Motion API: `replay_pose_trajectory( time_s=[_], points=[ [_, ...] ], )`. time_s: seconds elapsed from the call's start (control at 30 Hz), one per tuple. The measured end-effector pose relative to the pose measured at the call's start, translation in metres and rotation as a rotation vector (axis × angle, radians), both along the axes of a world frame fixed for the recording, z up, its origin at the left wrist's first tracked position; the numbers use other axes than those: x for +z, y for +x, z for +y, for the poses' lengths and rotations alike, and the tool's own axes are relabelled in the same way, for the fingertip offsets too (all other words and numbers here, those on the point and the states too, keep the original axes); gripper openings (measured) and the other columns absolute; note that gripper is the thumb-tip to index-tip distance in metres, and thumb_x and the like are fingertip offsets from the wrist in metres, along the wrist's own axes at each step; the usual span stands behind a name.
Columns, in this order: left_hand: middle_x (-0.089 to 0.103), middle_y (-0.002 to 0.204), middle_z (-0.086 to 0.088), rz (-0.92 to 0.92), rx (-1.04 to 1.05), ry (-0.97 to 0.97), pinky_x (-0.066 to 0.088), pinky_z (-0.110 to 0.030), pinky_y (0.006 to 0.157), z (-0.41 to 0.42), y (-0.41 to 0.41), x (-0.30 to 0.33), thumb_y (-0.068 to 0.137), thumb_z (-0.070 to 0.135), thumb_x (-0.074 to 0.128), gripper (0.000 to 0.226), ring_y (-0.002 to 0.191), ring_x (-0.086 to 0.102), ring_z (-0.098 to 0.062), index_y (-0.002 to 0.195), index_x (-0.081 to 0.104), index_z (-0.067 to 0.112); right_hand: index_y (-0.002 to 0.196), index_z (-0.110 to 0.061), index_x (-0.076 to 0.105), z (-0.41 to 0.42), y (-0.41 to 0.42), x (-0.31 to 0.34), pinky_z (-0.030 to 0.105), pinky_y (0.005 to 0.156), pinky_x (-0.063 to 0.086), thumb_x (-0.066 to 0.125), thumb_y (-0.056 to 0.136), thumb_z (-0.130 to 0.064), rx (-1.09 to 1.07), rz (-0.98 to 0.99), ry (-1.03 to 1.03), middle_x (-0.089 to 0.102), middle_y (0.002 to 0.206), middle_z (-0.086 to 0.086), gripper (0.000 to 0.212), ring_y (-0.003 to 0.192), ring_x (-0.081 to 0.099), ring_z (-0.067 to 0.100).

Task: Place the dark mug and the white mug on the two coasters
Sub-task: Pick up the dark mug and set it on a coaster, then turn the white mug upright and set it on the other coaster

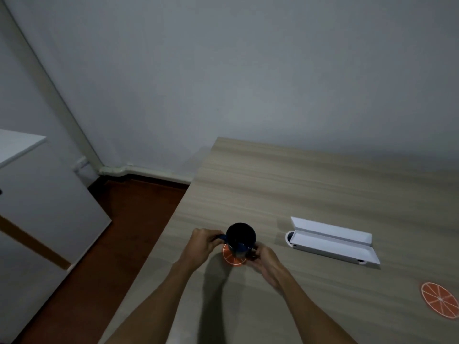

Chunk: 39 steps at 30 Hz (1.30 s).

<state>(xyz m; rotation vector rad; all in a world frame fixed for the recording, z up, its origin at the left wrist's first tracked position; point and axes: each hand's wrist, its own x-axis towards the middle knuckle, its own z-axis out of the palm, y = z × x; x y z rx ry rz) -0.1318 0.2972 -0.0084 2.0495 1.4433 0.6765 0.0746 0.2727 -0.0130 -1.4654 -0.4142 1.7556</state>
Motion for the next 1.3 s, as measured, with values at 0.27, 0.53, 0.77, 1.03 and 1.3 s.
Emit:
replay_pose_trajectory(
  time_s=[0.27, 0.53, 0.77, 1.03, 1.3],
  points=[
    [0.080, 0.089, 0.006, -0.011, 0.008, -0.057, 0.060, -0.022, 0.074, 0.020, -0.005, -0.038, 0.088, 0.009, 0.071, 0.020, 0.078, 0.073, -0.002, 0.105, 0.077, 0.019, 0.121, -0.006, 0.053, 0.025, -0.004, -0.032, 0.025, 0.062, 0.052, 0.029, 0.092, 0.003, 0.114, -0.097, -0.082, 0.062, 0.112, 0.017, 0.038, 0.109, 0.060, 0.028],
    [0.080, 0.095, 0.006, -0.002, -0.006, -0.053, 0.057, -0.012, 0.078, 0.027, -0.009, -0.050, 0.088, 0.012, 0.072, 0.022, 0.084, 0.072, 0.004, 0.109, 0.076, 0.020, 0.118, -0.014, 0.060, 0.034, 0.004, -0.048, 0.024, 0.076, 0.051, 0.031, 0.094, -0.008, 0.292, -0.183, -0.041, 0.068, 0.119, 0.016, 0.038, 0.112, 0.062, 0.023],
    [0.079, 0.092, 0.005, 0.018, 0.003, -0.088, 0.061, -0.035, 0.076, 0.023, -0.008, -0.049, 0.088, 0.012, 0.072, 0.023, 0.082, 0.072, -0.004, 0.107, 0.075, 0.025, 0.105, -0.020, 0.064, 0.030, 0.008, -0.036, 0.030, 0.083, 0.056, 0.034, 0.095, -0.011, 0.322, -0.174, 0.023, 0.070, 0.111, 0.012, 0.033, 0.106, 0.066, 0.023],
    [0.033, 0.159, -0.003, 0.158, 0.033, -0.302, 0.033, -0.047, 0.118, 0.014, -0.005, 0.002, 0.082, 0.033, 0.078, 0.088, 0.146, 0.032, -0.025, 0.154, 0.027, 0.026, 0.095, -0.025, 0.070, 0.019, 0.062, 0.009, 0.026, 0.066, 0.042, 0.040, 0.091, -0.015, 0.407, -0.554, 0.168, 0.060, 0.089, 0.000, 0.031, 0.076, 0.055, 0.011],
    [0.042, 0.155, -0.005, 0.084, -0.125, -0.218, 0.036, -0.041, 0.116, -0.035, 0.072, 0.067, 0.085, 0.044, 0.071, 0.075, 0.140, 0.042, -0.023, 0.149, 0.037, 0.026, 0.097, -0.032, 0.071, -0.059, 0.150, 0.070, 0.025, 0.072, 0.043, 0.047, 0.086, -0.021, 0.378, -0.837, 0.347, 0.071, 0.105, -0.002, 0.028, 0.102, 0.066, 0.014]
  ],
)
